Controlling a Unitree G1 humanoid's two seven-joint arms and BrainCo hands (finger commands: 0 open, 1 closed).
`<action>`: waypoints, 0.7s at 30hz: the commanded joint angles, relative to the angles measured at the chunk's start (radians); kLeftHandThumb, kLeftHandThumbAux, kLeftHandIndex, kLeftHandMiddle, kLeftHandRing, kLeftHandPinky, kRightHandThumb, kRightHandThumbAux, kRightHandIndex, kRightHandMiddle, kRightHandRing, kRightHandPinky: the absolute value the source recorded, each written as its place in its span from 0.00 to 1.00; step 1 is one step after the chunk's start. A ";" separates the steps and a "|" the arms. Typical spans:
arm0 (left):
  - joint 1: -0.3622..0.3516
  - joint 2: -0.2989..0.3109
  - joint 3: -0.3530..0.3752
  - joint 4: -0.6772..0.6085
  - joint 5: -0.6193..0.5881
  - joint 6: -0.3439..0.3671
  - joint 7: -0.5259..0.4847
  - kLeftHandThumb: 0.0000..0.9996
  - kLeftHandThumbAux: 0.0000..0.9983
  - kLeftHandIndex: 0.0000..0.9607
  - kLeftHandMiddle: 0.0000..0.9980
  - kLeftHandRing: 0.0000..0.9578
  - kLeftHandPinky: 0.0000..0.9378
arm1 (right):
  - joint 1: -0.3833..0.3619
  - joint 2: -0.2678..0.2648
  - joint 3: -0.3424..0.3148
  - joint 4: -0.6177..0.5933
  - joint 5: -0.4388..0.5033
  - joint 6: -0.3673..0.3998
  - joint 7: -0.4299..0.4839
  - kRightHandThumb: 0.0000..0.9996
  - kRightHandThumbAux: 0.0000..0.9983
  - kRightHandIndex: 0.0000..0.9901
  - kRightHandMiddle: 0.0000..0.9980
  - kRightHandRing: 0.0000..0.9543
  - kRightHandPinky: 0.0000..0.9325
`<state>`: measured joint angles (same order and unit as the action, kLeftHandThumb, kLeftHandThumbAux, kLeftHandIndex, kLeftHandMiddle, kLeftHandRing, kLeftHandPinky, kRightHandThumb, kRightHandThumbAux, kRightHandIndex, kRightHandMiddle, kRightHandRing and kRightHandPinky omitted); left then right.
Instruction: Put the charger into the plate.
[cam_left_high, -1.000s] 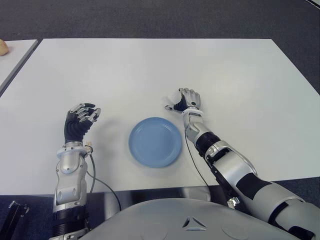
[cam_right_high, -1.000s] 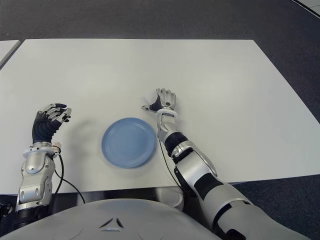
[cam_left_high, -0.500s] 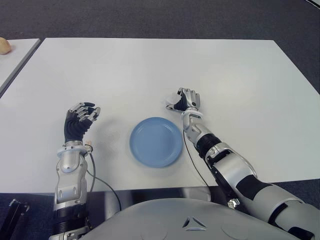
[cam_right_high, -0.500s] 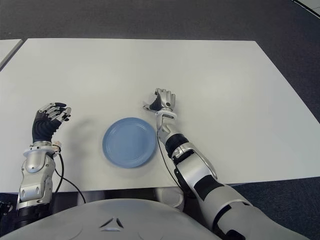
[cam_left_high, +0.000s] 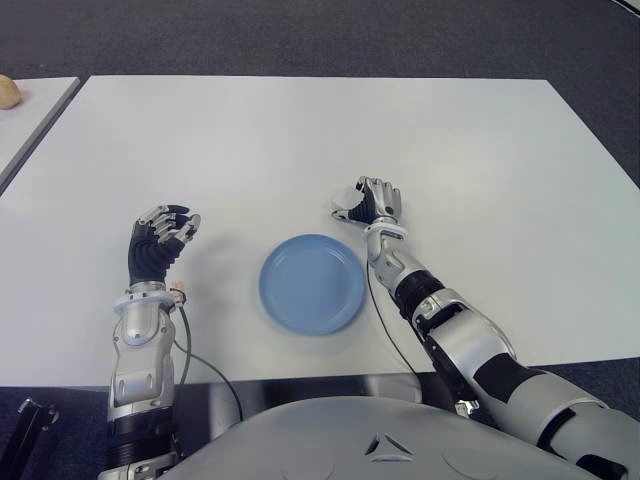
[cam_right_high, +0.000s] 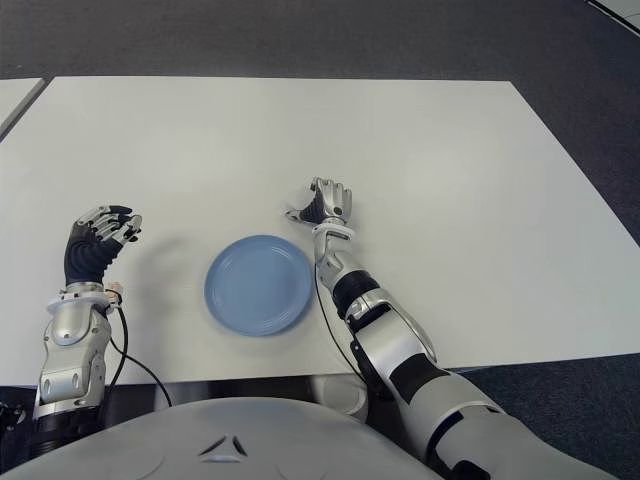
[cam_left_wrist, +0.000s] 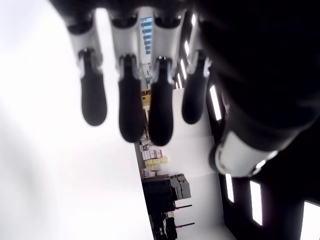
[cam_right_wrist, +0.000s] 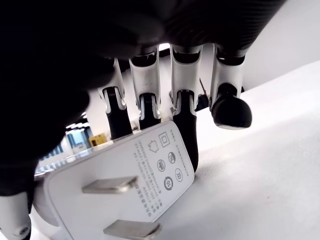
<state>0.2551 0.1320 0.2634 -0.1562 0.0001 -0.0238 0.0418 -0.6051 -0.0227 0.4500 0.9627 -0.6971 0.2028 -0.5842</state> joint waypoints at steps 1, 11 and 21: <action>-0.004 -0.003 0.003 0.019 0.003 0.007 0.010 0.71 0.72 0.45 0.54 0.55 0.54 | 0.036 -0.006 -0.012 -0.024 0.020 -0.005 -0.008 0.85 0.68 0.45 0.49 0.83 0.88; -0.007 0.002 0.004 0.026 0.003 0.010 0.006 0.71 0.72 0.45 0.53 0.55 0.54 | 0.066 -0.014 -0.021 -0.078 0.017 -0.008 -0.014 0.85 0.68 0.45 0.49 0.82 0.87; -0.005 0.003 0.005 0.023 -0.001 0.017 0.003 0.71 0.72 0.45 0.54 0.56 0.53 | 0.131 -0.046 -0.027 -0.223 0.003 -0.014 -0.014 0.85 0.68 0.45 0.49 0.81 0.87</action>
<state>0.2526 0.1338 0.2654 -0.1460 -0.0001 -0.0232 0.0419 -0.5063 -0.0550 0.4310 0.7951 -0.7022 0.2014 -0.5957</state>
